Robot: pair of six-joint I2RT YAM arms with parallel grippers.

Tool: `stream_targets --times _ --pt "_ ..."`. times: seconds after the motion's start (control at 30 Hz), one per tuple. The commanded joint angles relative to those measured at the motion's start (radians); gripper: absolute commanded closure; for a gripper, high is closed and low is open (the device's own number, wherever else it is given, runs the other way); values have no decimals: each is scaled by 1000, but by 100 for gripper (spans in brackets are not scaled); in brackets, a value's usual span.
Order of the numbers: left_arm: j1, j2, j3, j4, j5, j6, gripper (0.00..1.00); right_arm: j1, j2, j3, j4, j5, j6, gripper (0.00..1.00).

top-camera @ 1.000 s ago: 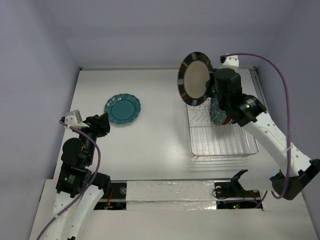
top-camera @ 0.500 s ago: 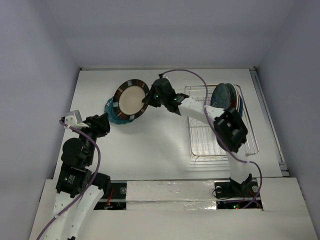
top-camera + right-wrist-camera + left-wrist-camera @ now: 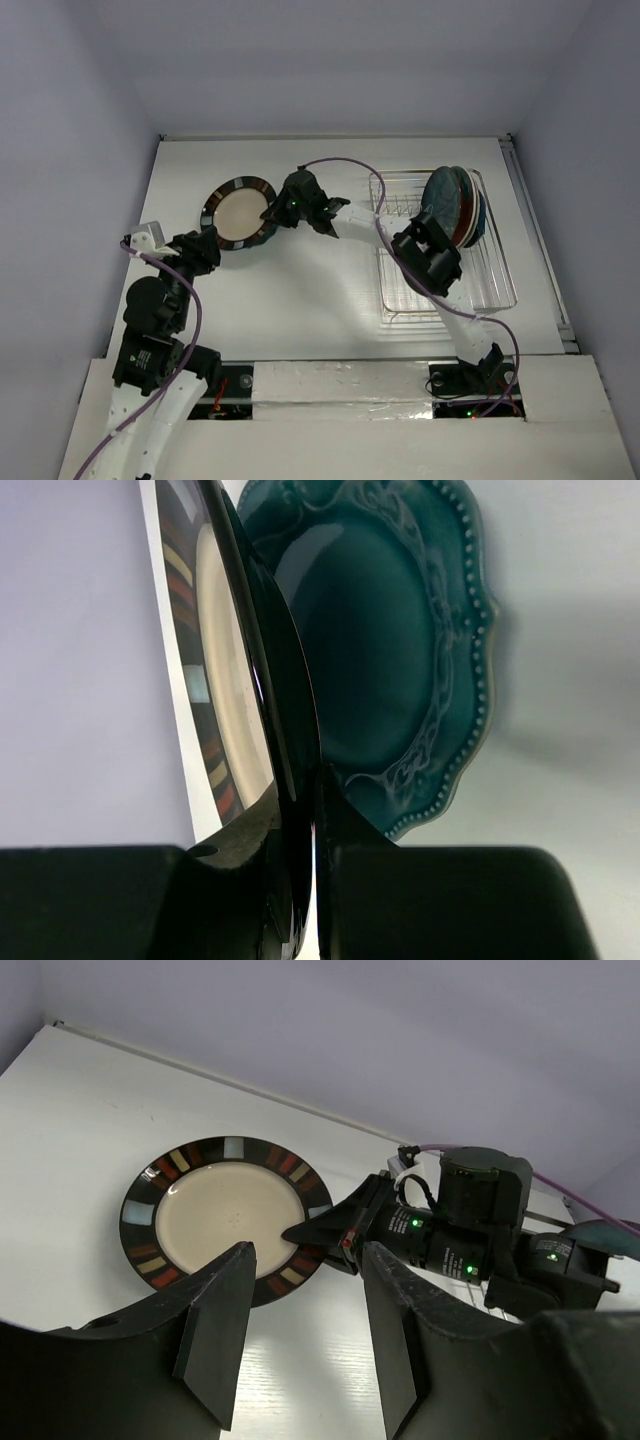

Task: Unload the plates from the dish rack

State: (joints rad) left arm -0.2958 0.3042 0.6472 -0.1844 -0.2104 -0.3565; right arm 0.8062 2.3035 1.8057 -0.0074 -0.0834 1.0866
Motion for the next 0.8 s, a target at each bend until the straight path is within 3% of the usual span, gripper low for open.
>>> stream_targets --times 0.0,0.23,0.43,0.57,0.77 --pt "-6 -13 -3 37 3 -2 56 7 -32 60 236 -35 85 98" --pt "-6 -20 -1 34 3 -4 56 7 11 61 216 -58 82 87" --pt "-6 -23 -3 36 3 -4 56 7 8 44 181 -53 64 71" --pt "-6 -25 -1 33 3 -4 56 7 7 49 123 -55 29 49" --pt "-6 -30 2 31 3 -2 56 7 -38 47 -34 3 -90 25"
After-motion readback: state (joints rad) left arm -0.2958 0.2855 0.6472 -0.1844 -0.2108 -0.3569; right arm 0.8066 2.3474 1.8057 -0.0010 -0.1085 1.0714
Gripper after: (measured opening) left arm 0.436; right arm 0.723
